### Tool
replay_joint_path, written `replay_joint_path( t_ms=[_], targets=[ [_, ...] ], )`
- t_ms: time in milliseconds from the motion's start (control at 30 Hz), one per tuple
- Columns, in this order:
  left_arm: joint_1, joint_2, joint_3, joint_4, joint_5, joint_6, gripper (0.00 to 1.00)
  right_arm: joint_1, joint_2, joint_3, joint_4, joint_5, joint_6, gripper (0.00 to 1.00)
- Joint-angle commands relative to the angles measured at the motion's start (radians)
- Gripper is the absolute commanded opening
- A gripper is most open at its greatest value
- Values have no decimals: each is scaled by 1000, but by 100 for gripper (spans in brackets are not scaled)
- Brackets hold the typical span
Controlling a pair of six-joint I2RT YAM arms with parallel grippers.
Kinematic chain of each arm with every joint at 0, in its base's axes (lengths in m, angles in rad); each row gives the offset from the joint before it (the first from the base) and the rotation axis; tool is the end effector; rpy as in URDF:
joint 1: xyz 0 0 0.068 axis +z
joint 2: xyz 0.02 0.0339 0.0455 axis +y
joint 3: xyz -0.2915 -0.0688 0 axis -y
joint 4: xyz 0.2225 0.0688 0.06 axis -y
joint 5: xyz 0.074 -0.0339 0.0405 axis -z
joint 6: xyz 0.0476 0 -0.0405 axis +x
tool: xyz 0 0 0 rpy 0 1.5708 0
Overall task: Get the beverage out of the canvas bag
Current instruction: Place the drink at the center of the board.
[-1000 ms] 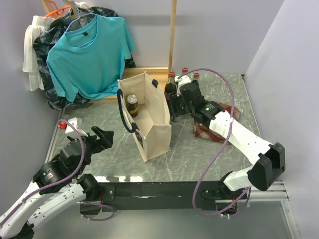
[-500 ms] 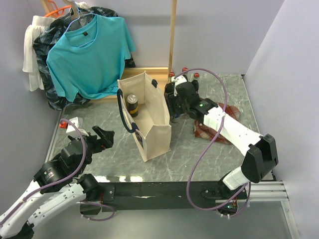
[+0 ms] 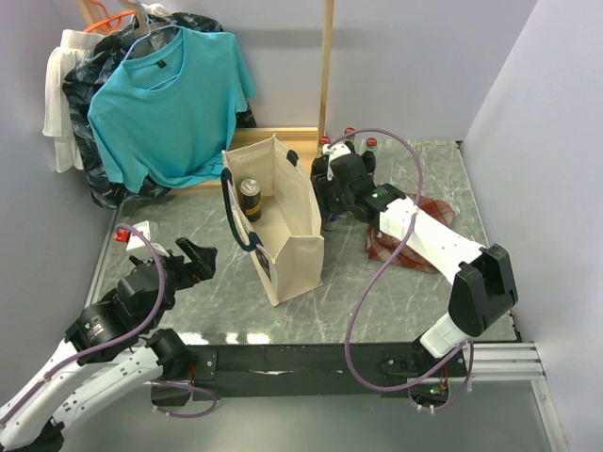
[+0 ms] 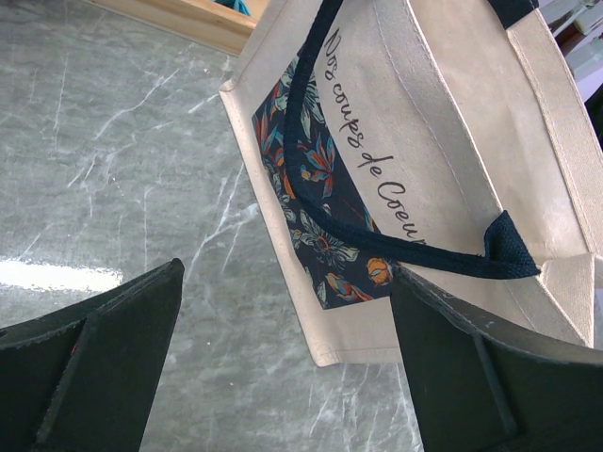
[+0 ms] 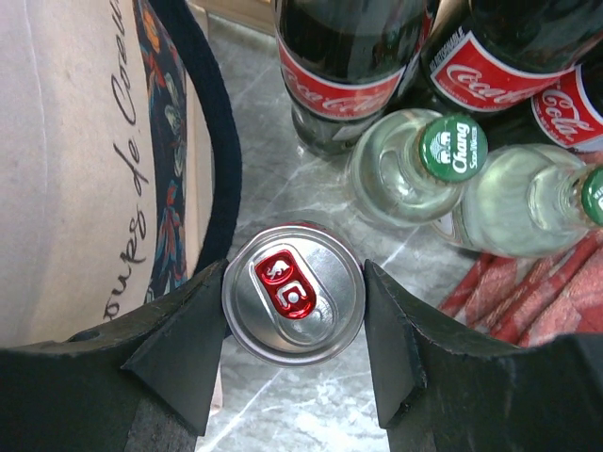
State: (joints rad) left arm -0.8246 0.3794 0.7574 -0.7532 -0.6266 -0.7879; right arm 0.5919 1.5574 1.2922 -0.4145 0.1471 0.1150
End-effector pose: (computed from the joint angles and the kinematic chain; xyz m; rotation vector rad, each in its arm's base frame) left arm 0.0467 -0.0094 0.3181 -0.3757 1.8650 -0.4963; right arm 0.2866 0.1843 0.3284 -0.4544 2.2044 0.2163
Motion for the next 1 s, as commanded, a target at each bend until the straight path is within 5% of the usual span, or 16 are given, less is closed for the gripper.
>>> replay_joint_path(
  t_ms=[0,967],
  targets=[
    [-4,9,10,17,-8,7,96,-10,15,62,106,2,8,0],
    [-4,15,10,14,-13,6,96,-29,124,99,112,-35,15,0]
  ],
)
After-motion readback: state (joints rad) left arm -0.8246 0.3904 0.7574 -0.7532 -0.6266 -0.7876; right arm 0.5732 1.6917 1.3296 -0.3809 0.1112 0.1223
